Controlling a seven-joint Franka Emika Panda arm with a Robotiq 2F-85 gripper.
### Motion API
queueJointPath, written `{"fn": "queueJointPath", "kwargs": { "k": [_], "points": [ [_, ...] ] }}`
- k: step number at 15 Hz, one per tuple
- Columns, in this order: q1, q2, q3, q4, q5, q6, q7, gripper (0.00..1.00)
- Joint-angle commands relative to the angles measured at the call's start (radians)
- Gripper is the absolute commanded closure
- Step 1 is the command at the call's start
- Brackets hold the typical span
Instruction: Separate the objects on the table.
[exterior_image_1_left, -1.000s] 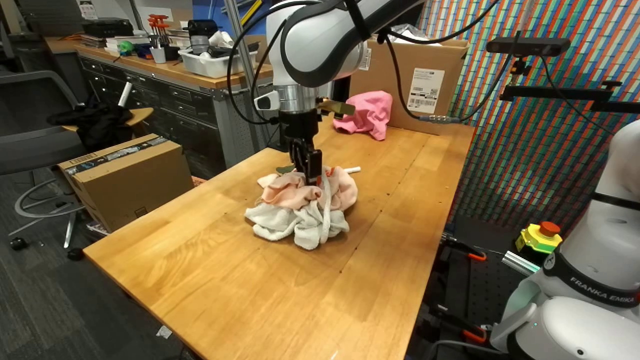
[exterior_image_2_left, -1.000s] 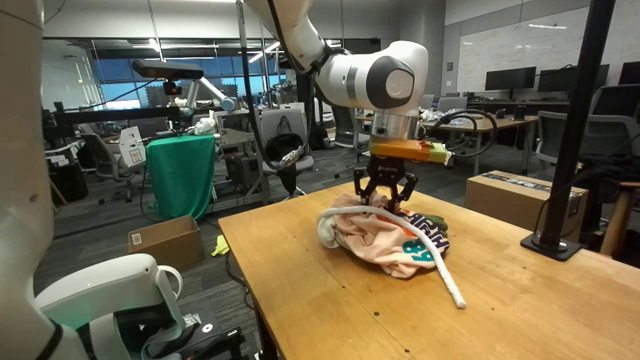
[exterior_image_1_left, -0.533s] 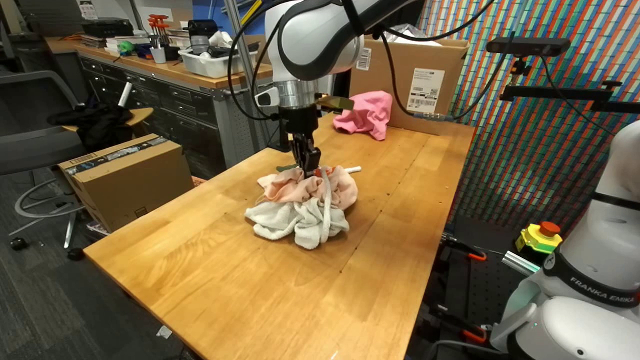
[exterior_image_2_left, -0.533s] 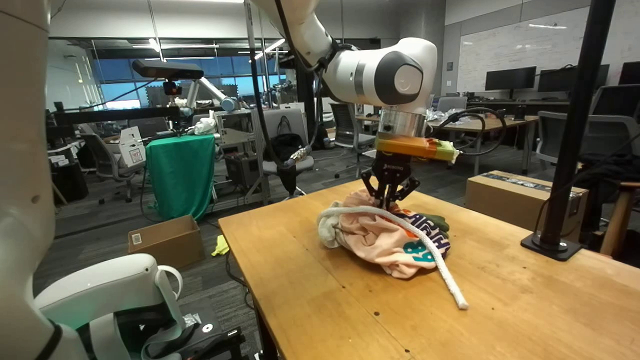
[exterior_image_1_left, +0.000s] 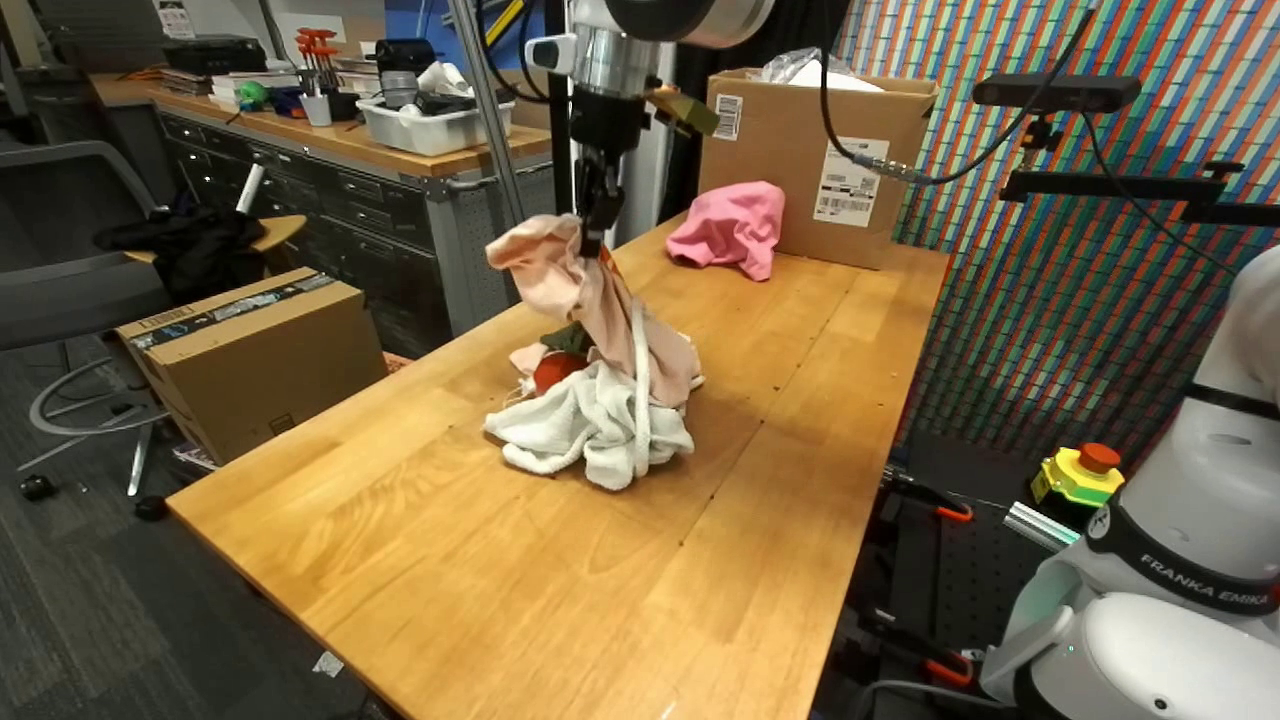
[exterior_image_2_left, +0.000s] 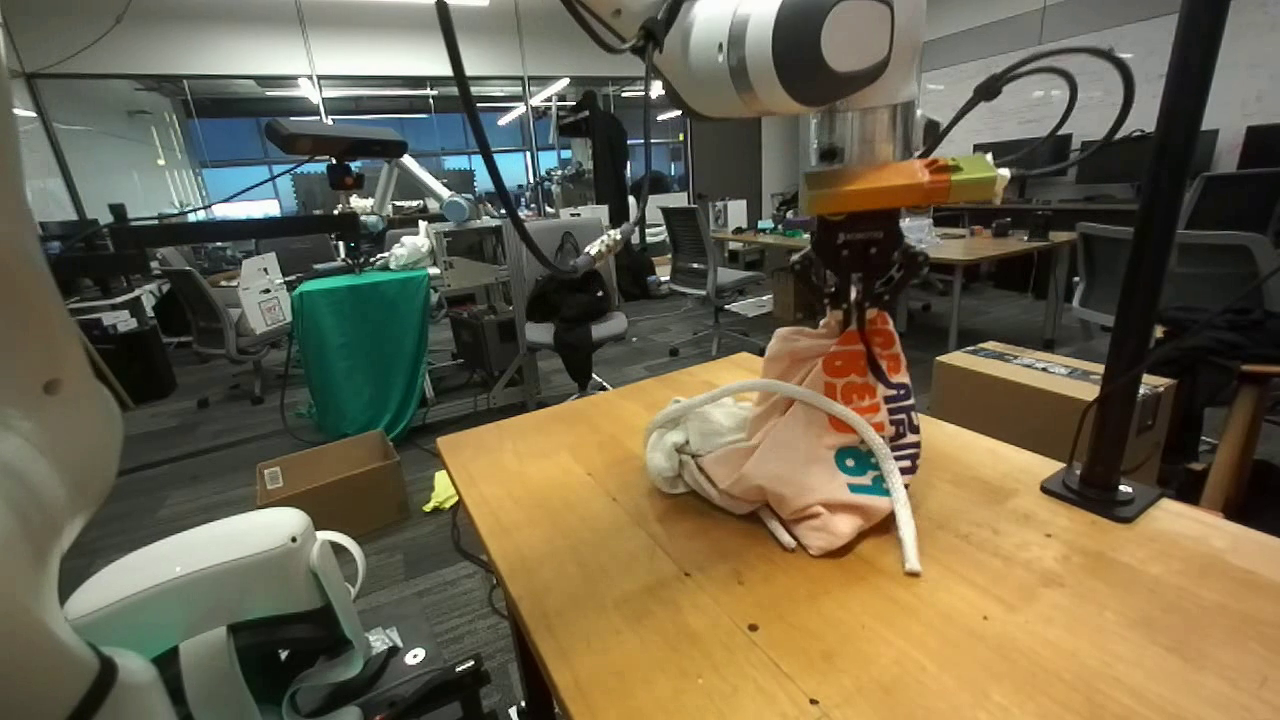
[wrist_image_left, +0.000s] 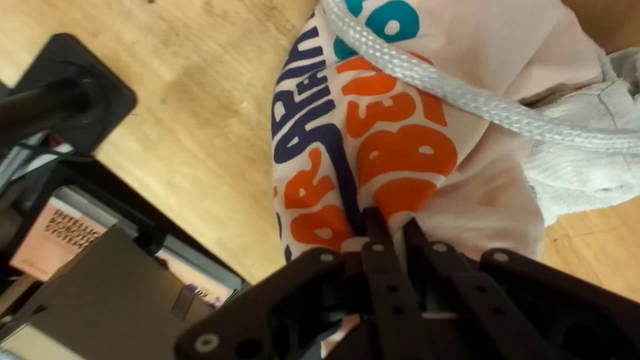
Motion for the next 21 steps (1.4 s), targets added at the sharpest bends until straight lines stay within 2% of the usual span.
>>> {"fn": "queueJointPath", "kwargs": {
  "k": [1,7,12,15,17,21],
  "points": [
    [-0.009,-0.116,-0.025,-0.051,0.018,0.112,0.045,0.94],
    [-0.003,-0.224,-0.068,-0.105,-0.007,0.337,0.157,0.94],
    [-0.006,-0.25,-0.09,-0.116,-0.093,0.511,0.315,0.94],
    [-0.003,-0.232,-0.092,-0.092,-0.159,0.519,0.387,0.94],
    [0.003,-0.218,-0.087,-0.068,-0.194,0.481,0.415,0.94],
    [0.032,-0.187,-0.06,-0.002,-0.237,0.341,0.42,0.94]
  ]
}}
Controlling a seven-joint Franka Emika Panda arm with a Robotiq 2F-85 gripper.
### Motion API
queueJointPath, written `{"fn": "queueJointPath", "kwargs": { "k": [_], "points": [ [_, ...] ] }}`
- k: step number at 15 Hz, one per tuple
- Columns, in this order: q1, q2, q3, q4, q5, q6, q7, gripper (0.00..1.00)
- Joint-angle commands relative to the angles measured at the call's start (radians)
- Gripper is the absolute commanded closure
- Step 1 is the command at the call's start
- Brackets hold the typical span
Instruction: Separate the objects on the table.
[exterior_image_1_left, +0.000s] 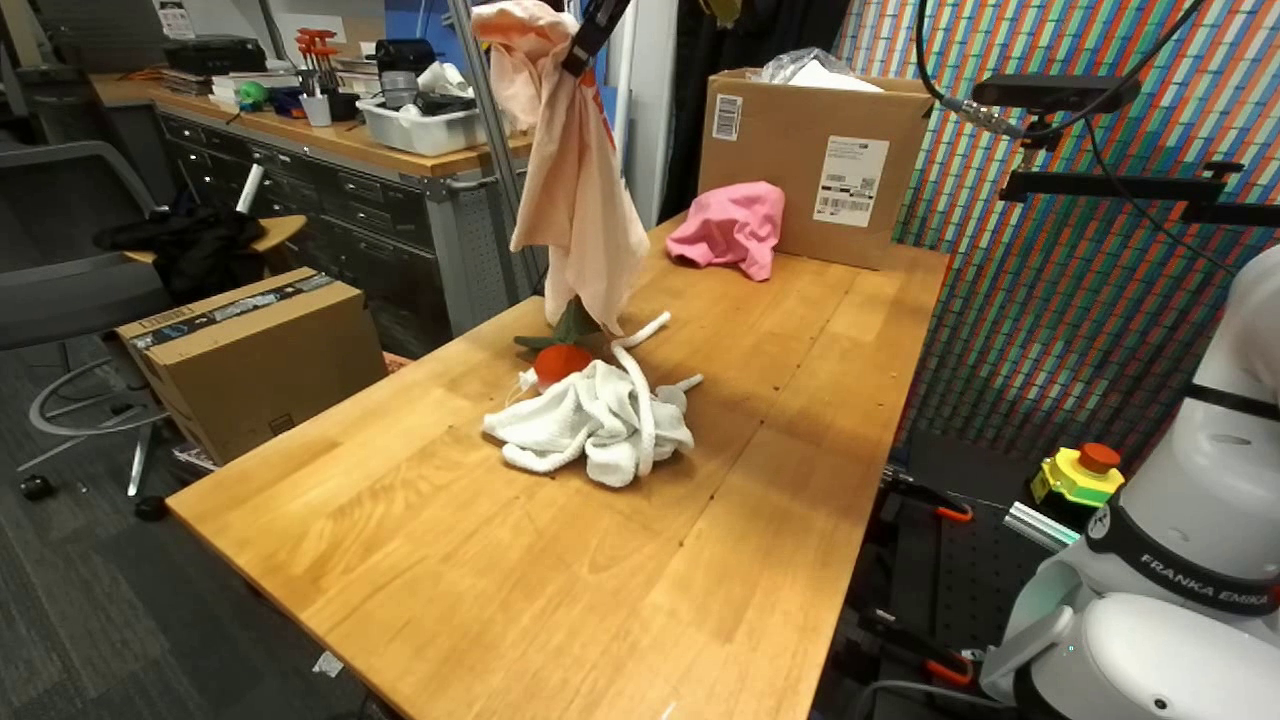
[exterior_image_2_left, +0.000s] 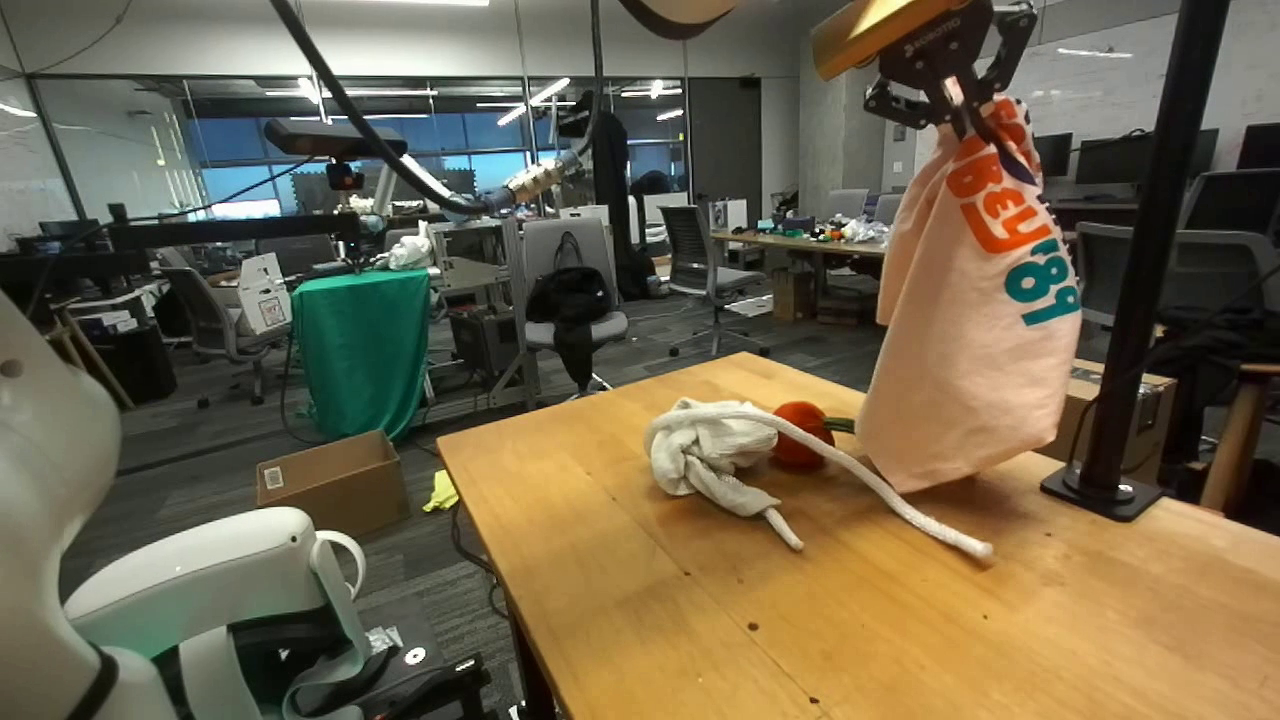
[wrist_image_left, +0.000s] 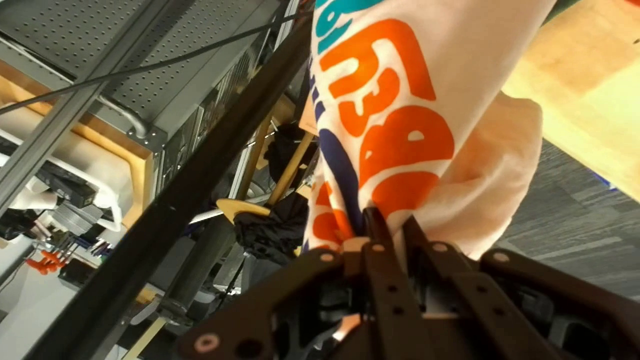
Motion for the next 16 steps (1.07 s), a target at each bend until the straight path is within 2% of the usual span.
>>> {"fn": "queueJointPath", "kwargs": {
  "k": [1,8,12,16],
  "points": [
    [0.035,0.046,0.028,0.11,-0.057,-0.141,0.027,0.94],
    [0.123,0.213,0.108,0.382,-0.166,-0.309,0.096,0.94],
    [0.182,0.329,0.141,0.559,-0.183,-0.432,0.097,0.94],
    [0.238,0.442,0.16,0.723,-0.191,-0.5,0.087,0.94]
  ]
}}
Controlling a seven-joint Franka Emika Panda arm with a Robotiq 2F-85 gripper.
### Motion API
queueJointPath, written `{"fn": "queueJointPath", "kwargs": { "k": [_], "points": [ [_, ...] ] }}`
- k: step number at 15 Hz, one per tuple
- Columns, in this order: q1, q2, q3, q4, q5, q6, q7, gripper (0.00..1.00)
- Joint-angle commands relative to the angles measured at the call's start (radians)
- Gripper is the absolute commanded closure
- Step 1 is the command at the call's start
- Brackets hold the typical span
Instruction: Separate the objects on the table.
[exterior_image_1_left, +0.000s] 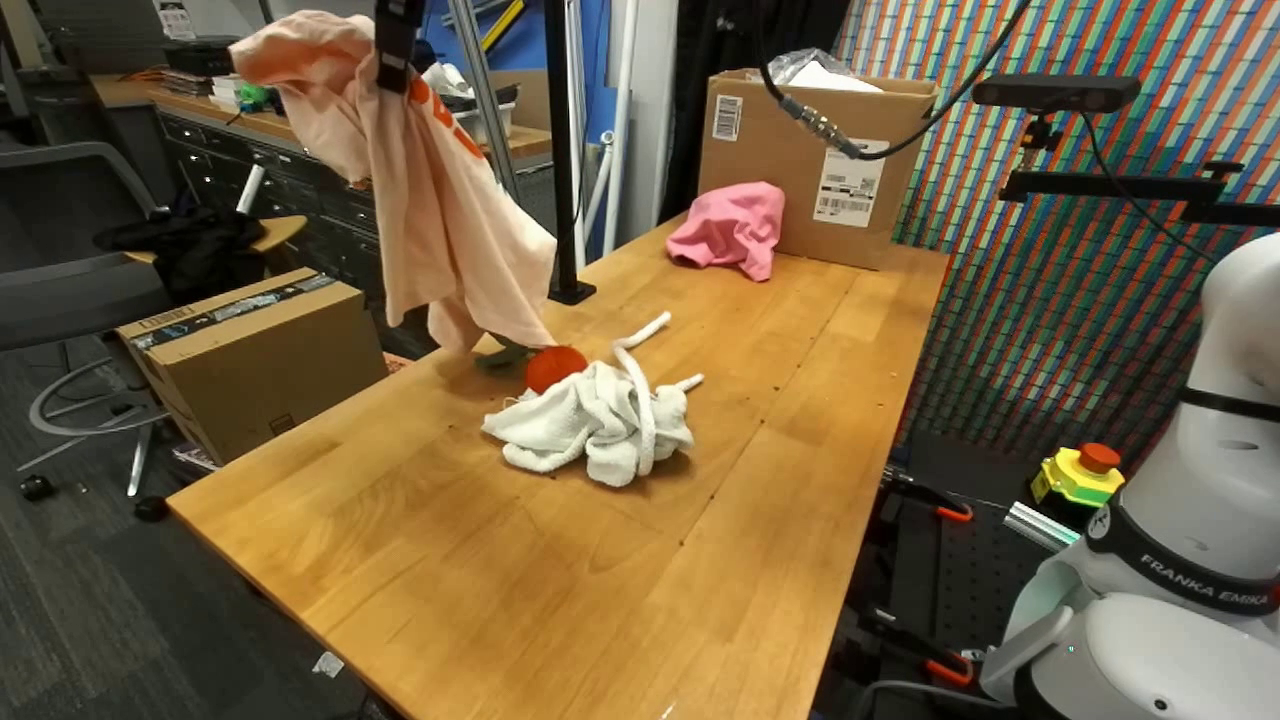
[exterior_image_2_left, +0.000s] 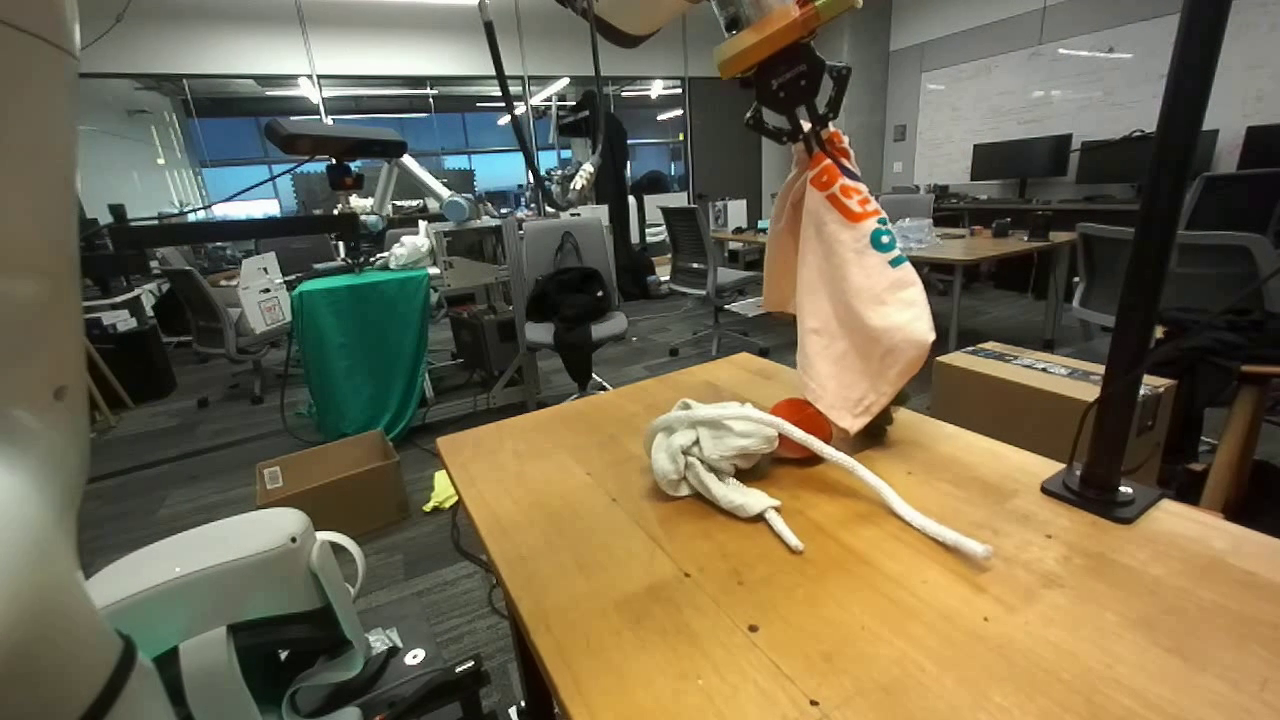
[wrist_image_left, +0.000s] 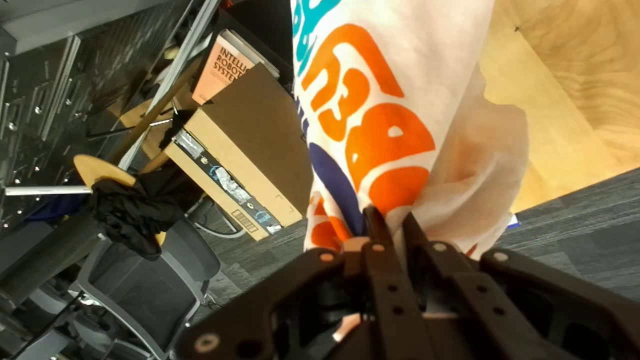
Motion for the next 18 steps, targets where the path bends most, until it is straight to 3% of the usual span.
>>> {"fn": "queueJointPath", "kwargs": {
  "k": [1,10,18],
  "points": [
    [0.049,0.132,0.016,0.214,-0.025,-0.073,-0.004,0.94],
    [0.152,0.299,0.045,0.433,0.016,-0.159,-0.052,0.94],
    [0.161,0.384,0.085,0.524,0.116,-0.348,-0.131,0.94]
  ]
}}
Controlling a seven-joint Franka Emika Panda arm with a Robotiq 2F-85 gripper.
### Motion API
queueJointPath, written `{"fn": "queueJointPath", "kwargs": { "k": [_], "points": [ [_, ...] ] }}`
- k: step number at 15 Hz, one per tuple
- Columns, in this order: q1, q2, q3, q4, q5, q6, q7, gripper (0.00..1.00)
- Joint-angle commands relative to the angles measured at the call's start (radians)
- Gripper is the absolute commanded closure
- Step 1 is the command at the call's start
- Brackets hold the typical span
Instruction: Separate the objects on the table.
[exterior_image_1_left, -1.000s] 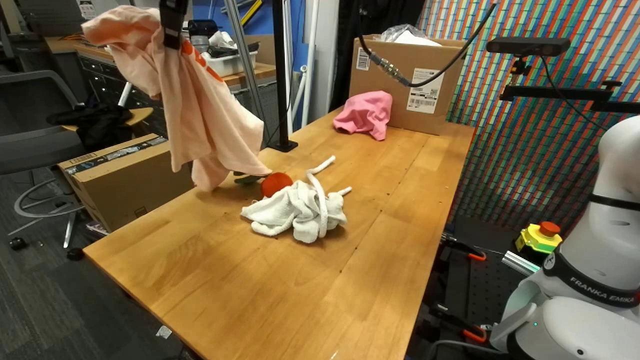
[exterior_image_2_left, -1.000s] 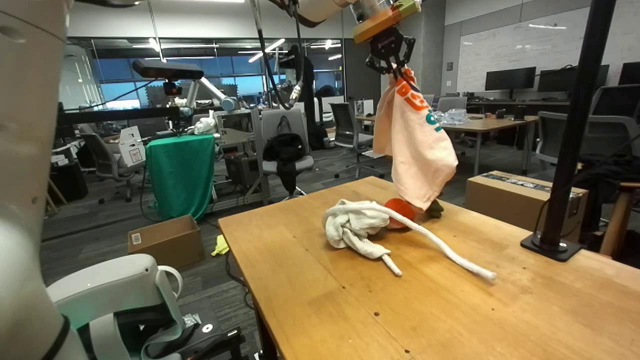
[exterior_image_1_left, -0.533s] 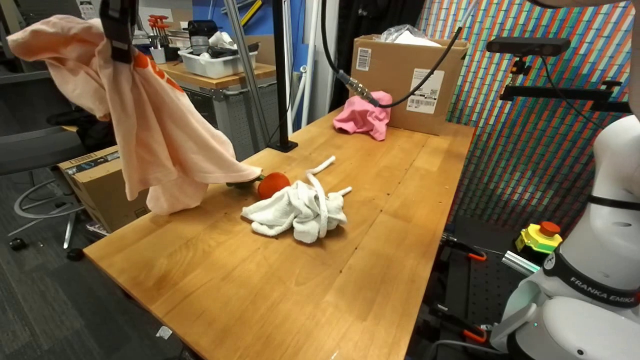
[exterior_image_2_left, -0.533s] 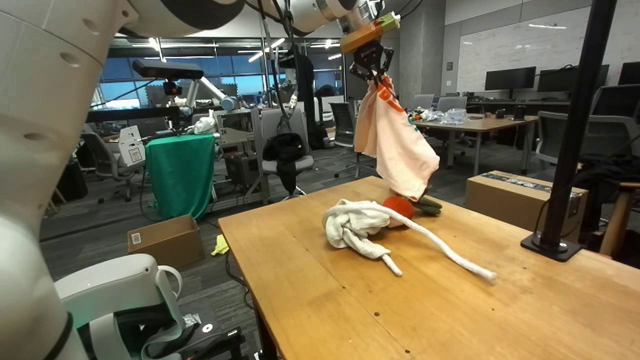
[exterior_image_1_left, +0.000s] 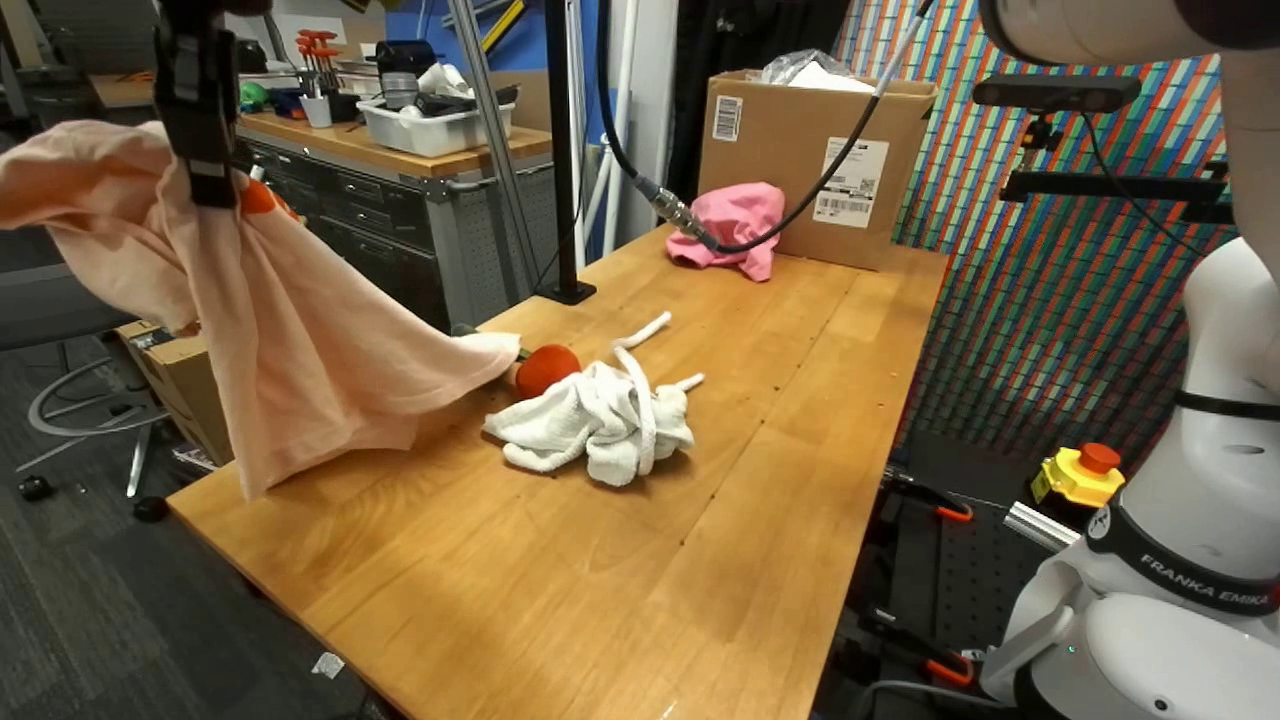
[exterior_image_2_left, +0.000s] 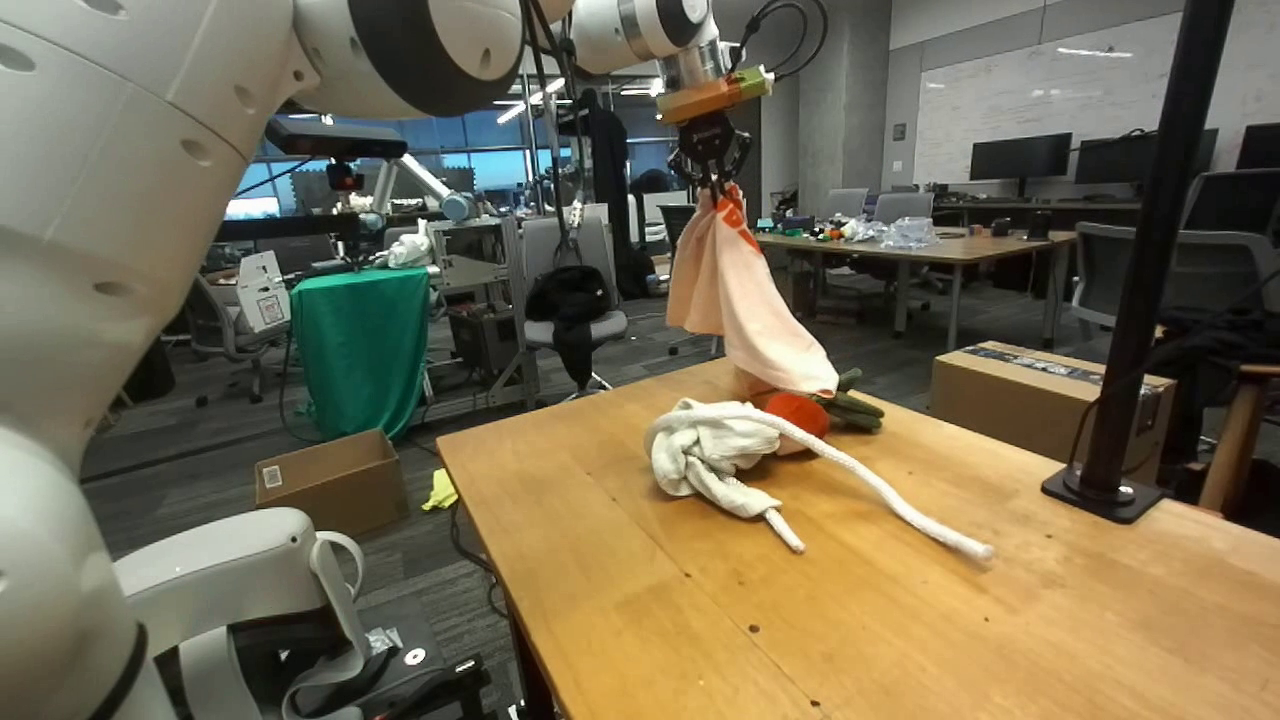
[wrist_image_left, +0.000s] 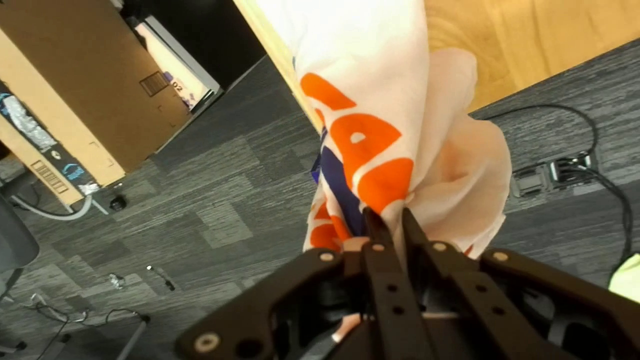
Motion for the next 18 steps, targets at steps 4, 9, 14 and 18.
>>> {"fn": "queueJointPath", "kwargs": {
  "k": [4,9,14,18],
  "points": [
    [-0.026,0.063,-0.001,0.055,0.021,-0.211,-0.067,0.94],
    [-0.044,0.082,0.004,0.054,0.019,-0.298,-0.104,0.92],
    [-0.041,0.053,0.009,0.033,0.022,-0.341,-0.097,0.45],
    [-0.074,-0.01,0.006,-0.018,0.037,-0.334,-0.082,0.14]
  ]
}}
